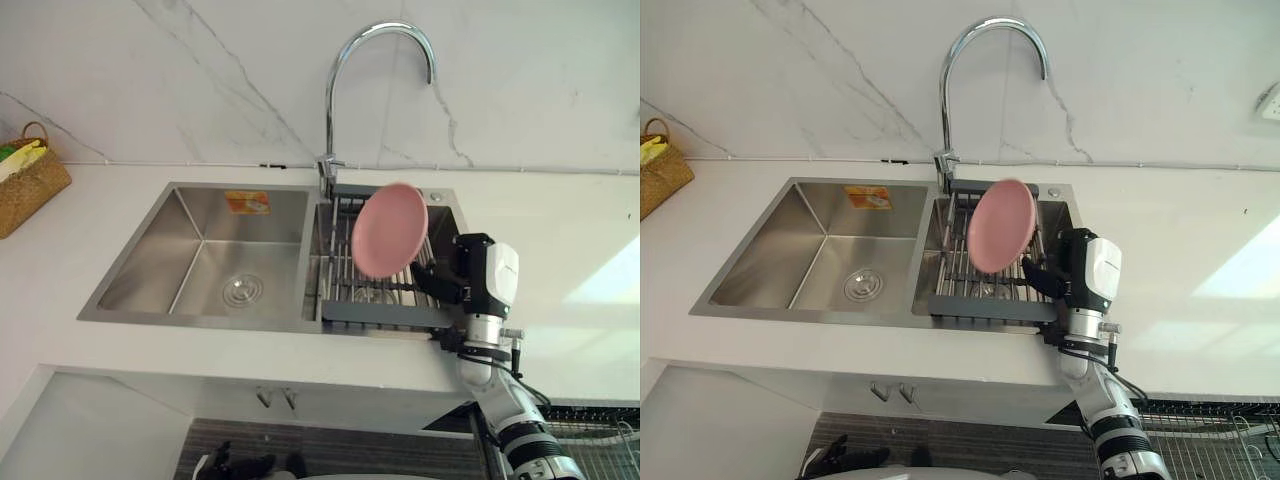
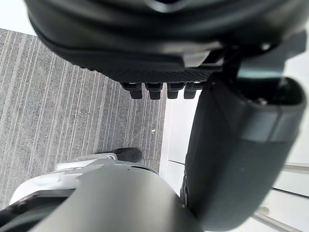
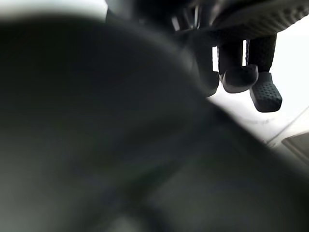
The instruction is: Walk over to the sink, pick up the cup, carry it to the dishwasher, place the cup inside the dishwasher, then close the dishwasher door
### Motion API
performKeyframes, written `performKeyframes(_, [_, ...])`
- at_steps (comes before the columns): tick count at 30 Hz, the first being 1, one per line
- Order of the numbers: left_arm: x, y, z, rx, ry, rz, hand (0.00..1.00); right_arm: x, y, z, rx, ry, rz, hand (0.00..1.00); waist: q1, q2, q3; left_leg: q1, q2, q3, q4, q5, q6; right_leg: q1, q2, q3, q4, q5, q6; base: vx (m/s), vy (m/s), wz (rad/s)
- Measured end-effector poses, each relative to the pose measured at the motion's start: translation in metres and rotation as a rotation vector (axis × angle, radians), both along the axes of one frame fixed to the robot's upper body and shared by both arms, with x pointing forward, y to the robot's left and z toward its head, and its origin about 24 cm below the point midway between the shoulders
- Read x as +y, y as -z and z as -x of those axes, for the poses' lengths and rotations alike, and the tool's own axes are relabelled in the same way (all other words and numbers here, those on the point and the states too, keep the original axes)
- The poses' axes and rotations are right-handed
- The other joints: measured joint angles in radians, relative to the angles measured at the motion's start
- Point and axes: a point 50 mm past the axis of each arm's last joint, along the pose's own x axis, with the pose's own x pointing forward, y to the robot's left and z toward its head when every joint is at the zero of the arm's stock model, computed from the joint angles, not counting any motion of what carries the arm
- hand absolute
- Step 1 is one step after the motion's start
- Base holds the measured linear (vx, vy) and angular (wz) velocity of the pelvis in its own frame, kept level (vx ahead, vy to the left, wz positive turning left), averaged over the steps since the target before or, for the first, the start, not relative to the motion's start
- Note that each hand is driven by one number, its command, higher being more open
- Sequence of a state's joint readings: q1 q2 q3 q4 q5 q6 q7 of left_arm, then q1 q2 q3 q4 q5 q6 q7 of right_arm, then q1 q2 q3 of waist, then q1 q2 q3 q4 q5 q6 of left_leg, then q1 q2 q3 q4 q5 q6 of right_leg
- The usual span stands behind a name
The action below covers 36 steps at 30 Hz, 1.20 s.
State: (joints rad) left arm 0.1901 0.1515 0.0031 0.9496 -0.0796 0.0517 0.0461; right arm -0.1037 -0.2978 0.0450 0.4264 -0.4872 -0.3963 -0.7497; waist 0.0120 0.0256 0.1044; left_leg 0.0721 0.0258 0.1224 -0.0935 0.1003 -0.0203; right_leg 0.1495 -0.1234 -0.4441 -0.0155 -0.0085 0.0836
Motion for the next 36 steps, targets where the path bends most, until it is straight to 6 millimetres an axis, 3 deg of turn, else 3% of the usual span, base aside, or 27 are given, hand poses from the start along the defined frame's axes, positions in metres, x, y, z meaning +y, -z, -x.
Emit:
performKeyframes(4, [-0.001,0.0,0.0,0.001,-0.001,0.002,1.0,0.0,0.006,0.0,0.023,0.026,-0.134,0.0,0.0,-0.001,-0.001,0.002,0.0,-0.002,0.0,0.0,0.0,0.004,0.0,-0.002,-0.001,0.0,0.0,0.0,0.0,0.0])
performKeyframes(5, [-0.001,0.0,0.0,0.001,-0.001,0.002,1.0,0.0,0.007,0.0,0.034,0.026,-0.141,1.0,0.0,-0.002,-0.001,0.004,0.0,-0.002,0.0,0.0,0.0,0.006,0.0,-0.003,-0.001,0.0,0.0,0.0,0.0,0.0])
performKeyframes(21, [0.004,0.0,0.002,0.008,0.001,-0.009,1.0,0.008,0.026,-0.003,0.217,-0.067,-0.136,1.0,0.006,-0.037,-0.016,0.009,-0.003,-0.014,0.0,-0.001,0.001,0.022,-0.002,-0.017,-0.002,-0.002,-0.002,0.0,0.0,0.01])
performKeyframes(27, [0.005,-0.001,0.002,0.012,0.002,-0.011,1.0,0.007,0.031,-0.003,0.271,-0.094,-0.23,1.0,0.006,-0.043,-0.017,0.009,-0.004,-0.013,0.0,-0.002,0.002,0.022,-0.003,-0.017,-0.002,-0.002,-0.001,0.0,0.0,0.0])
performKeyframes(36, [0.006,-0.001,0.002,0.01,0.003,-0.015,1.0,0.008,0.027,-0.006,0.303,-0.072,-0.127,1.0,0.007,-0.049,-0.018,0.009,-0.004,-0.008,0.0,-0.003,0.003,0.021,-0.005,-0.015,-0.002,-0.002,-0.001,0.0,0.0,0.0])
